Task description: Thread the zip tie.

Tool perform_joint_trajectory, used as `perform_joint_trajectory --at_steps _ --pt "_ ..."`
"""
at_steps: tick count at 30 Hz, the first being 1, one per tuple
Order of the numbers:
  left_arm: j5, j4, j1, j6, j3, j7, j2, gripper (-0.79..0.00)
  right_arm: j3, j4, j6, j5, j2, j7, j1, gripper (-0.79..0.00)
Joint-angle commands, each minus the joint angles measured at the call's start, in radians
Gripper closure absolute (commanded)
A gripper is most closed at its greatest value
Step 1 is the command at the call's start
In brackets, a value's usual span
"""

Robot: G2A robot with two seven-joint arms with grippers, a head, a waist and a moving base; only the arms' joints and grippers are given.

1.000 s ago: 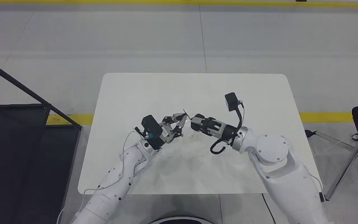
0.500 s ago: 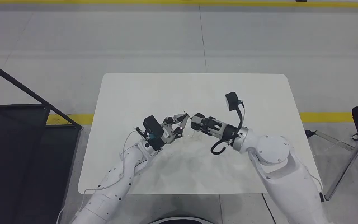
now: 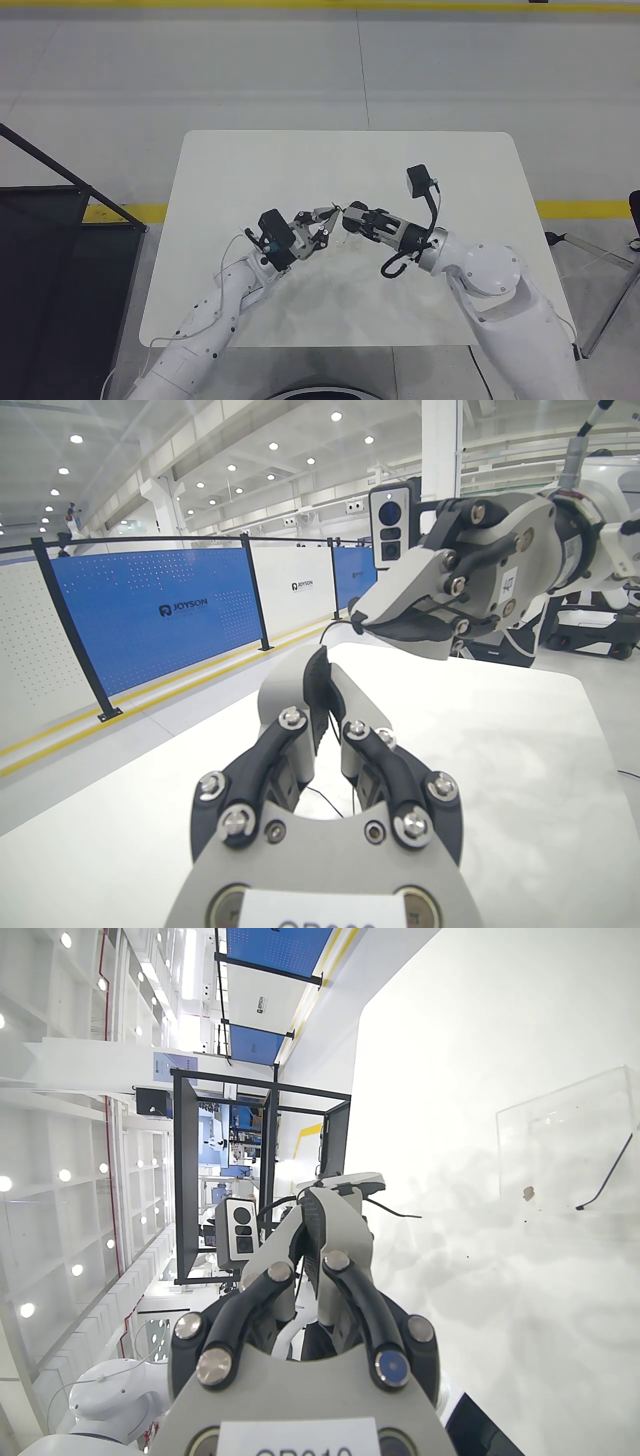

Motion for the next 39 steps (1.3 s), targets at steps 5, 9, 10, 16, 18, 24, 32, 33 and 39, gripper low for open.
perform_joint_trajectory --at_steps 5,9,10,16,18,24,32,33,39 --pt "-0.004 0.0 0.002 0.004 -0.001 0.007 0.001 0.0 -0.009 0.005 0.025 -0.008 -0.002 0.002 0.014 0.0" --pt "-0.02 -0.002 0.006 0.016 -0.005 0.013 0.0 0.0 -0.011 0.006 0.03 -0.013 -0.002 0.003 0.016 0.0" --pt "-0.03 -0.003 0.007 0.019 -0.006 0.014 -0.001 0.0 -0.011 0.006 0.029 -0.014 -0.002 0.004 0.015 0.0" --pt "-0.065 -0.006 0.008 0.033 -0.013 0.007 -0.003 0.0 0.008 0.006 -0.012 -0.019 0.003 0.02 -0.002 -0.354" --pt "-0.065 -0.006 0.008 0.033 -0.013 0.007 -0.003 0.0 0.016 0.008 -0.042 -0.021 0.005 0.034 -0.008 -0.656" --pt "-0.065 -0.006 0.008 0.033 -0.013 0.007 -0.003 0.0 0.053 0.02 -0.146 -0.024 0.013 0.058 -0.052 -0.767" --pt "-0.137 -0.044 0.026 0.074 -0.016 -0.036 -0.009 0.0 0.125 0.069 -0.294 0.014 0.025 0.084 -0.119 -0.785" --pt "-0.16 -0.05 0.028 0.079 -0.014 -0.05 -0.012 0.0 0.134 0.077 -0.329 0.031 0.025 0.082 -0.127 -0.785" --pt "-0.333 -0.065 0.025 0.131 0.008 -0.132 -0.034 0.0 0.172 0.151 -0.583 0.152 0.025 0.094 -0.177 -0.785"
